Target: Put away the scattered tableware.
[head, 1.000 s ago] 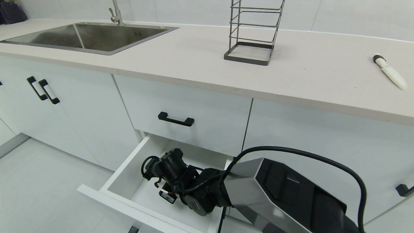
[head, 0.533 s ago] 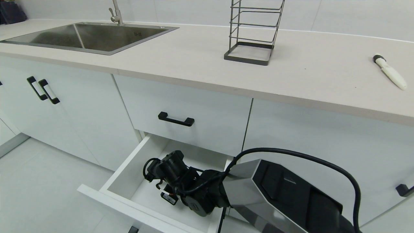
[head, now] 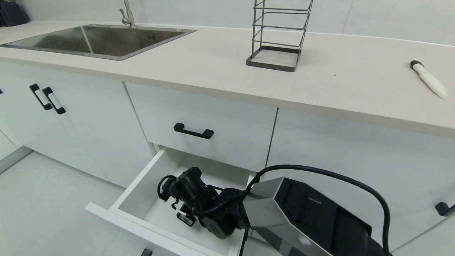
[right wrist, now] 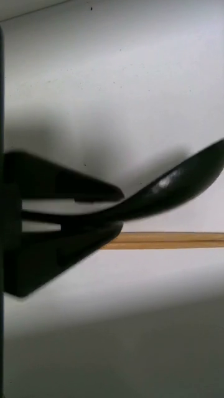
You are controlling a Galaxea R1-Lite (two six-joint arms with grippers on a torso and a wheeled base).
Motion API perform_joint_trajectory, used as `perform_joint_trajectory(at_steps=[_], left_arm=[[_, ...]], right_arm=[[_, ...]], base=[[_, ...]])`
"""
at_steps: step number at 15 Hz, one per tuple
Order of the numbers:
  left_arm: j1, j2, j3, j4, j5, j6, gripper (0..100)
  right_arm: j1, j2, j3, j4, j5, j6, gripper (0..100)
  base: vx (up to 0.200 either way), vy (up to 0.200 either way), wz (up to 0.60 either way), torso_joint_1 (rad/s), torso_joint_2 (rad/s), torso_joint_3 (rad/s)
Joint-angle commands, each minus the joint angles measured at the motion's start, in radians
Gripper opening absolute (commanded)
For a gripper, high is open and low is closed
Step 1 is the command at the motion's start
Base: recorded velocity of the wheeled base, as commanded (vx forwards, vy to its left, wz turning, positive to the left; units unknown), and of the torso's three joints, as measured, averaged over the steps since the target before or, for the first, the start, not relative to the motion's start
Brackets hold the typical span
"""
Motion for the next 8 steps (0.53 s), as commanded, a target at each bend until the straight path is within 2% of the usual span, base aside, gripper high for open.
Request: perform_joint_trajectory(at_steps=[1, 4, 8], left_arm=[[0.0, 0.001, 0.0, 0.0, 0.0, 0.0, 100], [0.0, 0.001, 0.0, 0.0, 0.0, 0.0, 100], [0.0, 0.001, 0.0, 0.0, 0.0, 0.0, 100]], right_arm=[[0.0, 0.001, 0.001, 0.0, 0.003, -0.002, 100], [0.0, -0.002, 0.001, 0.005, 0.022, -0.007, 100], [0.022, -0.098, 0.006, 0.094, 0.022, -0.007, 100]], base=[[0.0, 0.0, 0.0, 0.0, 0.0, 0.0], [0.0, 0.0, 0.0, 0.0, 0.0, 0.0], [0.0, 0.0, 0.0, 0.0, 0.0, 0.0]])
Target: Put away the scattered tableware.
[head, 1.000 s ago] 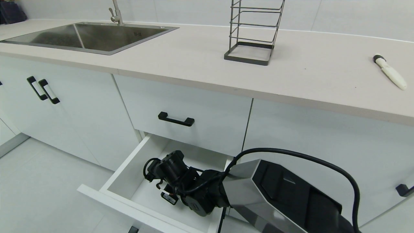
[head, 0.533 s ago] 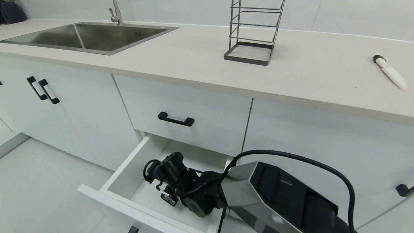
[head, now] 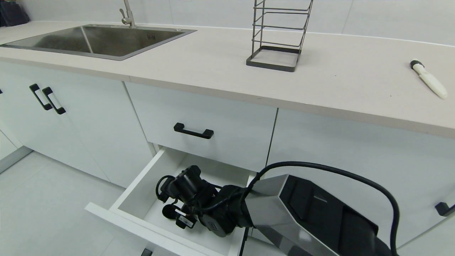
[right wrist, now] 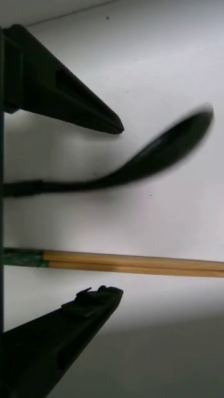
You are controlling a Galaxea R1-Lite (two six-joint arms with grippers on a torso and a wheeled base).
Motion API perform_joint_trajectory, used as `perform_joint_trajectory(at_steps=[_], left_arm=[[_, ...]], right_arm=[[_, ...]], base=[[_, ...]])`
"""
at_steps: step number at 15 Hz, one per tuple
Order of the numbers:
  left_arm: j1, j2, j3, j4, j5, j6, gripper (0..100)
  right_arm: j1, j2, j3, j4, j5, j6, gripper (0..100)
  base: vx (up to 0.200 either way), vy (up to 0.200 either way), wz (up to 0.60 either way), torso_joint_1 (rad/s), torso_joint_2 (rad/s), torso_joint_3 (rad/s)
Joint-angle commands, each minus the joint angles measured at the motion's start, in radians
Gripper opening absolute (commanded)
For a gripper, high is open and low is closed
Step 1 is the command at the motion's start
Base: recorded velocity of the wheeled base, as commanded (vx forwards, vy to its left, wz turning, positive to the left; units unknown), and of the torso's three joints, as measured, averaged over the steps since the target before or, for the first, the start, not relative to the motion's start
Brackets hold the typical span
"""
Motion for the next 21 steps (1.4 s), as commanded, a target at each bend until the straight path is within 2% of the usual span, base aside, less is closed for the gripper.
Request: perform_joint_trajectory(at_steps=[1, 6, 8, 9, 10, 12, 13, 16, 19, 21], left_arm=[[0.0, 0.001, 0.0, 0.0, 0.0, 0.0, 100], [0.0, 0.001, 0.0, 0.0, 0.0, 0.0, 100], [0.0, 0.001, 0.0, 0.0, 0.0, 0.0, 100], [0.0, 0.001, 0.0, 0.0, 0.0, 0.0, 100], [0.0, 0.001, 0.0, 0.0, 0.0, 0.0, 100], [0.0, 0.001, 0.0, 0.0, 0.0, 0.0, 100], [0.0, 0.001, 0.0, 0.0, 0.0, 0.0, 100], [0.0, 0.001, 0.0, 0.0, 0.0, 0.0, 100], [0.0, 0.001, 0.0, 0.0, 0.0, 0.0, 100], [0.0, 0.001, 0.0, 0.0, 0.0, 0.0, 100]], right_arm=[[0.023, -0.091, 0.01, 0.035, 0.0, 0.001, 100], [0.063, -0.344, 0.14, 0.096, 0.0, 0.003, 100], [0.08, -0.473, 0.308, 0.075, 0.006, 0.001, 100], [0.08, -0.488, 0.334, 0.066, 0.008, 0.001, 100], [0.078, -0.631, 0.544, -0.042, 0.037, -0.014, 100], [0.072, -0.824, 0.726, -0.082, 0.083, -0.045, 100], [0.072, -0.88, 0.771, -0.083, 0.083, -0.043, 100], [0.068, -1.18, 1.055, -0.097, 0.081, -0.027, 100], [0.069, -1.424, 1.412, -0.31, 0.083, -0.022, 100], [0.051, -1.597, 1.559, -0.352, 0.084, 0.009, 100]], base=[[0.0, 0.0, 0.0, 0.0, 0.0, 0.0], [0.0, 0.0, 0.0, 0.0, 0.0, 0.0], [0.0, 0.0, 0.0, 0.0, 0.0, 0.0], [0.0, 0.0, 0.0, 0.0, 0.0, 0.0], [0.0, 0.0, 0.0, 0.0, 0.0, 0.0], [0.0, 0.0, 0.0, 0.0, 0.0, 0.0], [0.0, 0.0, 0.0, 0.0, 0.0, 0.0], [0.0, 0.0, 0.0, 0.0, 0.0, 0.0], [0.0, 0.0, 0.0, 0.0, 0.0, 0.0], [0.0, 0.0, 0.0, 0.0, 0.0, 0.0]])
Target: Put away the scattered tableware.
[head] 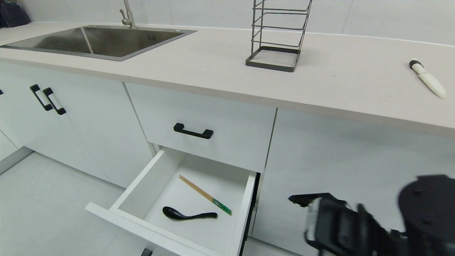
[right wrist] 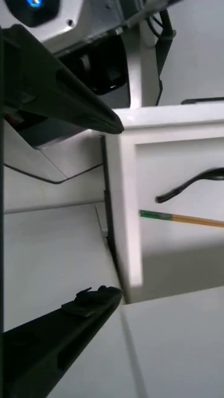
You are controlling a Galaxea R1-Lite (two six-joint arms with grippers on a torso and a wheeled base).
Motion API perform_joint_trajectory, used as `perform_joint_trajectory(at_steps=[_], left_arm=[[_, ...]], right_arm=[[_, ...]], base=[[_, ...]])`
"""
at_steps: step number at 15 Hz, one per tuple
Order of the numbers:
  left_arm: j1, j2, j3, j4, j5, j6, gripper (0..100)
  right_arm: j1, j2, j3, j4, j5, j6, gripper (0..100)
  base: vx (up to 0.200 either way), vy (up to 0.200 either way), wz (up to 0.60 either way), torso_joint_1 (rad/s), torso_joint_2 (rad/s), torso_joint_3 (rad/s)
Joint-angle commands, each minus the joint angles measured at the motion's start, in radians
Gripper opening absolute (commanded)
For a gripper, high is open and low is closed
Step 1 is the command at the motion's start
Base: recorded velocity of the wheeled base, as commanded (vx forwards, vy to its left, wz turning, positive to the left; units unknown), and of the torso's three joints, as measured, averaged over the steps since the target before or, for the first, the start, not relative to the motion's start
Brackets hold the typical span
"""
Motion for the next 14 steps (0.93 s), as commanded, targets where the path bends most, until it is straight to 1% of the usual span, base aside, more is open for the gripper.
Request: perform_joint_trajectory(at_steps=[1, 2, 3, 4, 6, 7, 8, 9, 10, 11, 12, 14], left_arm=[[0.0, 0.001, 0.0, 0.0, 0.0, 0.0, 100], [0.0, 0.001, 0.0, 0.0, 0.0, 0.0, 100], [0.0, 0.001, 0.0, 0.0, 0.0, 0.0, 100], [0.0, 0.001, 0.0, 0.0, 0.0, 0.0, 100], [0.0, 0.001, 0.0, 0.0, 0.0, 0.0, 100], [0.0, 0.001, 0.0, 0.0, 0.0, 0.0, 100], [0.0, 0.001, 0.0, 0.0, 0.0, 0.0, 100], [0.0, 0.001, 0.0, 0.0, 0.0, 0.0, 100], [0.0, 0.001, 0.0, 0.0, 0.0, 0.0, 100], [0.0, 0.001, 0.002, 0.0, 0.0, 0.0, 100], [0.0, 0.001, 0.0, 0.0, 0.0, 0.0, 100], [0.0, 0.001, 0.0, 0.0, 0.0, 0.003, 100]], right_arm=[[-0.016, -0.383, 0.274, -0.075, 0.003, 0.078, 100], [-0.016, -0.485, 0.354, -0.072, 0.003, 0.155, 100], [-0.016, -0.535, 0.392, -0.069, 0.003, 0.189, 100], [-0.02, -0.716, 0.484, -0.048, 0.0, 0.282, 100], [-0.057, -0.841, 0.512, -0.046, -0.002, 0.313, 100], [-0.115, -0.989, 0.526, -0.045, 0.003, 0.362, 100], [-0.14, -1.065, 0.542, -0.043, 0.001, 0.365, 100], [-0.146, -1.081, 0.549, -0.043, 0.003, 0.365, 100], [-0.246, -1.171, 0.549, 0.009, 0.004, 0.359, 100], [-0.308, -1.193, 0.545, 0.035, 0.01, 0.354, 100], [-0.35, -1.194, 0.547, 0.05, 0.02, 0.353, 100], [-0.48, -1.193, 0.547, 0.092, 0.026, 0.356, 100]], base=[[0.0, 0.0, 0.0, 0.0, 0.0, 0.0], [0.0, 0.0, 0.0, 0.0, 0.0, 0.0], [0.0, 0.0, 0.0, 0.0, 0.0, 0.0], [0.0, 0.0, 0.0, 0.0, 0.0, 0.0], [0.0, 0.0, 0.0, 0.0, 0.0, 0.0], [0.0, 0.0, 0.0, 0.0, 0.0, 0.0], [0.0, 0.0, 0.0, 0.0, 0.0, 0.0], [0.0, 0.0, 0.0, 0.0, 0.0, 0.0], [0.0, 0.0, 0.0, 0.0, 0.0, 0.0], [0.0, 0.0, 0.0, 0.0, 0.0, 0.0], [0.0, 0.0, 0.0, 0.0, 0.0, 0.0], [0.0, 0.0, 0.0, 0.0, 0.0, 0.0]])
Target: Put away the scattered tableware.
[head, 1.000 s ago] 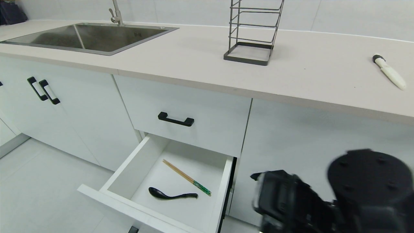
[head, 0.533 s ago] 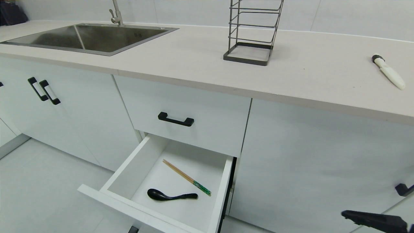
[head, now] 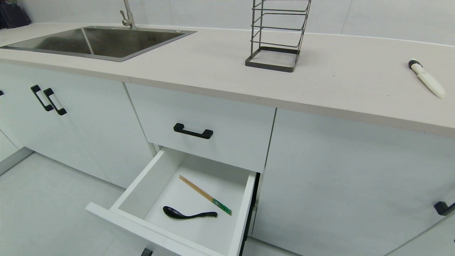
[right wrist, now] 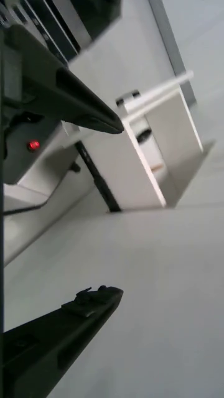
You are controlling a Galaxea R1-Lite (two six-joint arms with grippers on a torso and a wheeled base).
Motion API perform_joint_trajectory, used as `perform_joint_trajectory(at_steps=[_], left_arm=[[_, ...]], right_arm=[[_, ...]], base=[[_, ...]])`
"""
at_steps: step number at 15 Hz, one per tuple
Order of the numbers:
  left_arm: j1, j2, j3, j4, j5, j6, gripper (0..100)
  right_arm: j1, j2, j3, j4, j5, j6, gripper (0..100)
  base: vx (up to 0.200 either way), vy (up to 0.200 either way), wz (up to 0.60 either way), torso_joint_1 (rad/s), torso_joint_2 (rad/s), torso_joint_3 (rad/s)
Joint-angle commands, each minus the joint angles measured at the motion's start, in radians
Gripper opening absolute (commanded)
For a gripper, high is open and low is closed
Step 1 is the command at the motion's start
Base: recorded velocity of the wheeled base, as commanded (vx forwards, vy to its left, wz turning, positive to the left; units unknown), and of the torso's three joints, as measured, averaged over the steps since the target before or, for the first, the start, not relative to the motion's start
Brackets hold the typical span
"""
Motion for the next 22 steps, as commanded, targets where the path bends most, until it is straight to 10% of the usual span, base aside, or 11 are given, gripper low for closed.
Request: perform_joint_trajectory(at_steps=[1, 6, 11, 14, 18, 22], left_arm=[[0.0, 0.001, 0.0, 0.0, 0.0, -0.002, 100], [0.0, 0.001, 0.0, 0.0, -0.002, -0.001, 100], [0.0, 0.001, -0.004, -0.039, -0.033, -0.002, 100], [0.005, 0.115, -0.232, -0.186, -0.065, -0.028, 100], [-0.009, 0.27, -0.222, -0.124, -0.249, -0.027, 100], [-0.018, 0.28, -0.182, 0.123, -0.442, -0.093, 100]], right_arm=[[-0.297, -0.064, 0.008, 0.064, 0.04, 0.01, 100], [-0.638, -0.145, 0.013, 0.15, 0.101, 0.018, 100], [-0.653, -0.2, 0.014, 0.161, 0.127, 0.028, 100], [-0.713, -0.236, 0.014, 0.161, 0.125, 0.028, 100], [-0.7, -0.273, 0.013, 0.219, 0.141, -0.093, 100], [-0.7, -0.273, 0.013, 0.219, 0.185, -0.062, 100]], base=[[0.0, 0.0, 0.0, 0.0, 0.0, 0.0], [0.0, 0.0, 0.0, 0.0, 0.0, 0.0], [0.0, 0.0, 0.0, 0.0, 0.0, 0.0], [0.0, 0.0, 0.0, 0.0, 0.0, 0.0], [0.0, 0.0, 0.0, 0.0, 0.0, 0.0], [0.0, 0.0, 0.0, 0.0, 0.0, 0.0]])
